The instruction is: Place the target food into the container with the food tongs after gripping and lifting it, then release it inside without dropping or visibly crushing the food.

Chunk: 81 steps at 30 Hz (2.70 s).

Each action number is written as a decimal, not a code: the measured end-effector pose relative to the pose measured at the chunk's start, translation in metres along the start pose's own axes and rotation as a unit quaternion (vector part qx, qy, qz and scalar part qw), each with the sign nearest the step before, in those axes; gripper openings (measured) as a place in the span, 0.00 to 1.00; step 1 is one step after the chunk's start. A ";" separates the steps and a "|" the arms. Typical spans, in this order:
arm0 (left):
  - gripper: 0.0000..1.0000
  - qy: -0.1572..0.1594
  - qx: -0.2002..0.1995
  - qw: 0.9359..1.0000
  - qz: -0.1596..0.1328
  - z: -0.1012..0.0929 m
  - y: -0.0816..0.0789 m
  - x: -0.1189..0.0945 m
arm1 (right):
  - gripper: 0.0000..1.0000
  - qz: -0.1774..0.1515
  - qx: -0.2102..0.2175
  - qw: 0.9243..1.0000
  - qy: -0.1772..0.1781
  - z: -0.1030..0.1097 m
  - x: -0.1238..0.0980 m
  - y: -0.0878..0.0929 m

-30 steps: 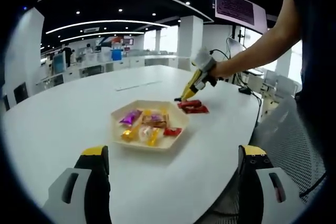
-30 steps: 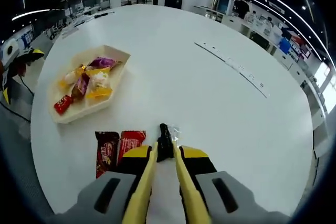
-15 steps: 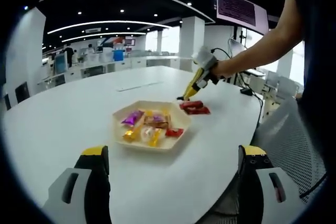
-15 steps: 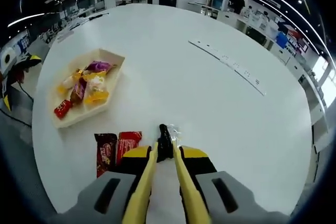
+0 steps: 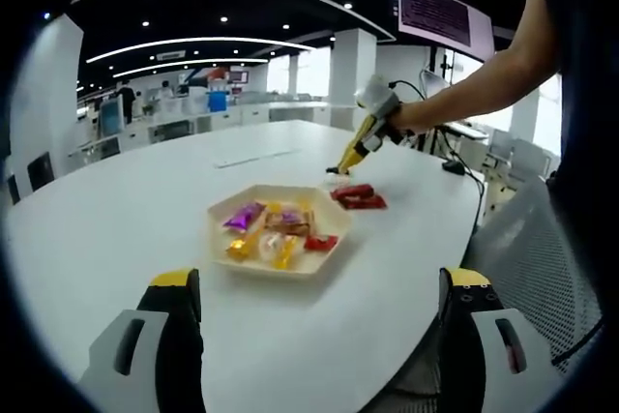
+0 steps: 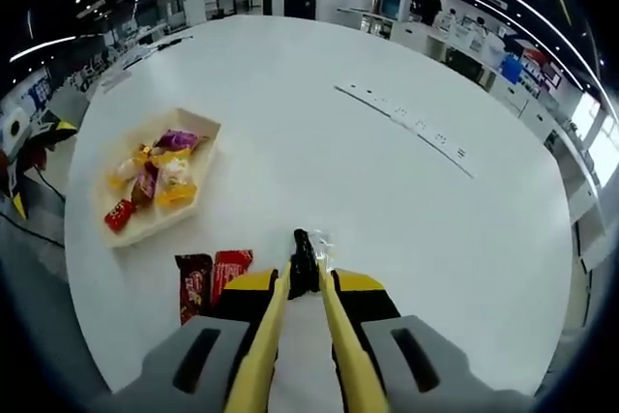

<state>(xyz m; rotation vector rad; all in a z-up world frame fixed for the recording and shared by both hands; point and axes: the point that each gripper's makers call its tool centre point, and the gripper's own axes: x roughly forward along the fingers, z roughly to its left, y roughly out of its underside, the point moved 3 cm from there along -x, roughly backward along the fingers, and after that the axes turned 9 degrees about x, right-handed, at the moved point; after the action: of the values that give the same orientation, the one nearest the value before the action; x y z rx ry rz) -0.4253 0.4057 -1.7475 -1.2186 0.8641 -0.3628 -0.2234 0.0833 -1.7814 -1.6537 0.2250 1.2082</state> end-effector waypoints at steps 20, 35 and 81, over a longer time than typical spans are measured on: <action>0.99 0.013 0.007 1.000 0.005 -0.005 0.001 0.002 | 0.20 -0.024 -0.012 1.000 0.001 0.015 -0.020 -0.027; 0.99 0.010 0.018 1.000 -0.003 -0.005 -0.002 0.000 | 0.21 -0.047 -0.033 0.998 -0.030 0.078 -0.019 -0.050; 0.99 0.010 0.030 0.999 0.009 -0.005 0.002 0.000 | 0.25 -0.067 -0.087 0.987 -0.115 0.207 -0.004 -0.063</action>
<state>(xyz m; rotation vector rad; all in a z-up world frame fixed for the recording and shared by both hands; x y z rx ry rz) -0.4296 0.4027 -1.7497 -1.1522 0.8754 -0.3847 -0.3077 0.2764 -1.7319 -1.6313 -0.1365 1.3331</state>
